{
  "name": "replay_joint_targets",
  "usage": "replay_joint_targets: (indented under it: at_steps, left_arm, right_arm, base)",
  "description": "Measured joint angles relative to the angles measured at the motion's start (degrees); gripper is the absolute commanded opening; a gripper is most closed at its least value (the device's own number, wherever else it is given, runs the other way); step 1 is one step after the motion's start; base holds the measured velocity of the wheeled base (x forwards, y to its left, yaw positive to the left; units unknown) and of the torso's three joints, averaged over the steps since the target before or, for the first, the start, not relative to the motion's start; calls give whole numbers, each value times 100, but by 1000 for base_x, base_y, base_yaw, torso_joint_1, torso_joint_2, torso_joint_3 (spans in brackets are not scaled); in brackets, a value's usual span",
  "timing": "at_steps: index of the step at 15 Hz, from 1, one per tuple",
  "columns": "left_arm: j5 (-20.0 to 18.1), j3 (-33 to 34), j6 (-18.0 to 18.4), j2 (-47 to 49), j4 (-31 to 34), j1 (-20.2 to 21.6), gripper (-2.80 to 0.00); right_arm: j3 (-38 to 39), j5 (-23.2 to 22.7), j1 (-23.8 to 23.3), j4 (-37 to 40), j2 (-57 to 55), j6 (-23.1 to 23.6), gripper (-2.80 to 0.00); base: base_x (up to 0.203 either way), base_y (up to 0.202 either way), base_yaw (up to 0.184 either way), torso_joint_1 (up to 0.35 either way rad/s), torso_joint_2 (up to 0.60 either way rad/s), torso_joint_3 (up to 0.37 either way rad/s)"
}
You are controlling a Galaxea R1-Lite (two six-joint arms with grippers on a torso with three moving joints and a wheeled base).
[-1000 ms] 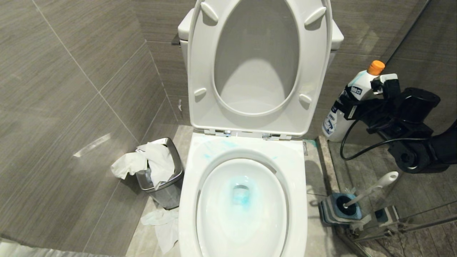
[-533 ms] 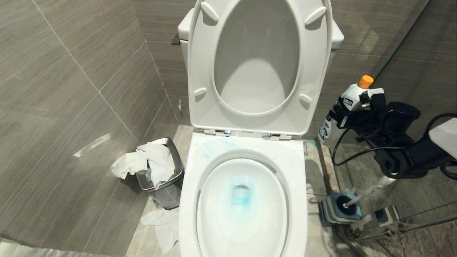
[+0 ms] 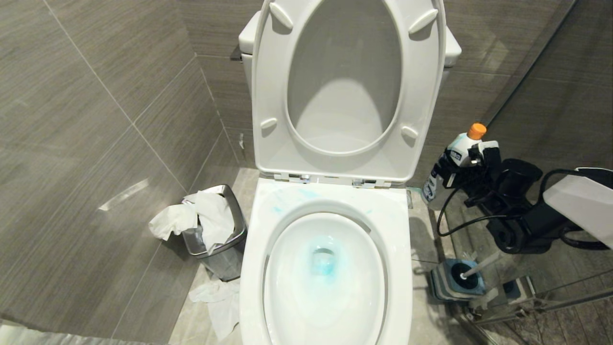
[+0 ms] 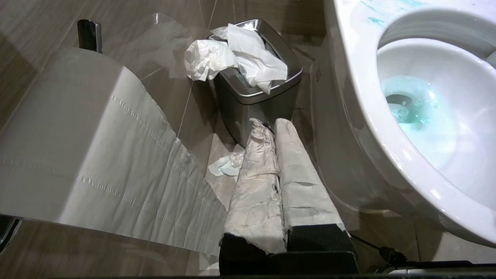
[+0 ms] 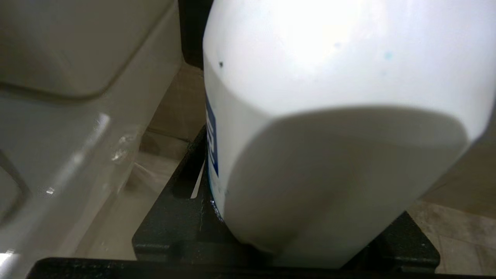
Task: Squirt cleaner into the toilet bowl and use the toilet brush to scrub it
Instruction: Place the cleaning agent on the floor
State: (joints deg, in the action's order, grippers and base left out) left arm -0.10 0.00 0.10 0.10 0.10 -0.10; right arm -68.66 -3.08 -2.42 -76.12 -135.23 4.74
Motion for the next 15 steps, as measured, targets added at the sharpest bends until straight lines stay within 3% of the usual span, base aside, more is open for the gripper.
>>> replay_joint_targets:
  at_steps: [8, 15]
  left_arm:
    - [7, 0, 10, 0, 1, 0, -280]
    - [7, 0, 17, 0, 0, 0, -280]
  right_arm:
    - [-942, -7, 82, -409, -1130, 5, -280]
    - [-1216, 4, 312, -410, -1513, 2, -280]
  base:
    - [0, 0, 0, 0, 0, 0]
    - [0, 0, 0, 0, 0, 0]
